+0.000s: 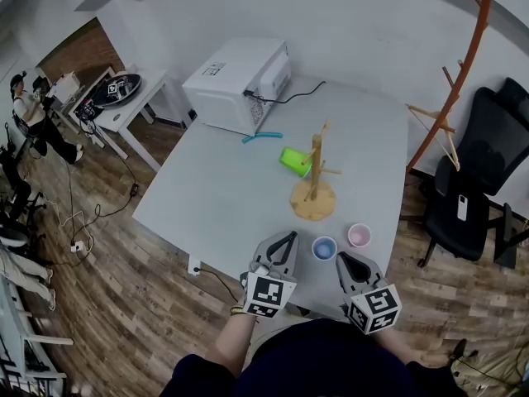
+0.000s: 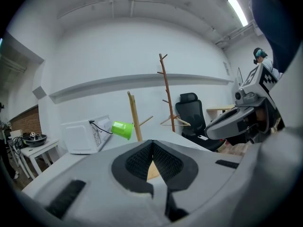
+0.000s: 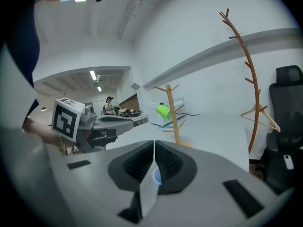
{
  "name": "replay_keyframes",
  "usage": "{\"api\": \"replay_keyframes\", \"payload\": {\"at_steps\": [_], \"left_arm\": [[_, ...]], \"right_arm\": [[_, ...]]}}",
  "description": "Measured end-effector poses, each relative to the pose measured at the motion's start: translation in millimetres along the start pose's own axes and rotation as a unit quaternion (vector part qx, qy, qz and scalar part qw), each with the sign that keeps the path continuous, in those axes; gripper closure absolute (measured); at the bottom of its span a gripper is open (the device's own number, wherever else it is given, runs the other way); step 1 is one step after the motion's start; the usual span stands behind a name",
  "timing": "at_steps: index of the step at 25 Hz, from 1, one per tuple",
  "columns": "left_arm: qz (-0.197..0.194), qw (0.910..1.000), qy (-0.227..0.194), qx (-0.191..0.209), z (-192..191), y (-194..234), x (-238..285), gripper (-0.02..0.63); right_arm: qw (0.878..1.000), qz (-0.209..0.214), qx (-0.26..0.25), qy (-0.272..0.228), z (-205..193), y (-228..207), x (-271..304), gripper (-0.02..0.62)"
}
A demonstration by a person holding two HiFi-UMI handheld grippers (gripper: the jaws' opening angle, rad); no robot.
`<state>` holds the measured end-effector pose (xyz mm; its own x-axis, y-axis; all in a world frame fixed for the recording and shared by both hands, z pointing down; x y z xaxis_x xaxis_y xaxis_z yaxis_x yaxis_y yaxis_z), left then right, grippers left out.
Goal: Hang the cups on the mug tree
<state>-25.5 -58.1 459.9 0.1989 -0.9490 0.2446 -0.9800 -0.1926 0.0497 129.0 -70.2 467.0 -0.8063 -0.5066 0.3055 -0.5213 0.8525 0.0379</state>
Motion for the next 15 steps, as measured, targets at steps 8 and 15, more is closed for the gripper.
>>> {"api": "replay_keyframes", "payload": {"at_steps": [8, 15], "left_arm": [[0.01, 0.9999, -0.007, -0.002, 3, -4, -5, 0.586], [0.018, 0.9997, -0.011, -0.01, 1, -11, -7, 0.586]], "right_arm": [[1.0, 0.014, -0.004, 0.0, -1, 3, -2, 0.565], [1.0, 0.028, -0.011, 0.002, -5, 6, -5, 0.565]]}}
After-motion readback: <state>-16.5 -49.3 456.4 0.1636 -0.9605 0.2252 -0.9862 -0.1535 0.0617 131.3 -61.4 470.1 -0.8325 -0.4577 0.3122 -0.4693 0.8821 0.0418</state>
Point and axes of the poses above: the fingertips, and each gripper's own axes: x forward along the fingers, y to its left, z out of its top, the point moved 4 cm from there along -x, backward along the fingers, and after that the axes turned 13 degrees about -x, right-handed, at the moved point
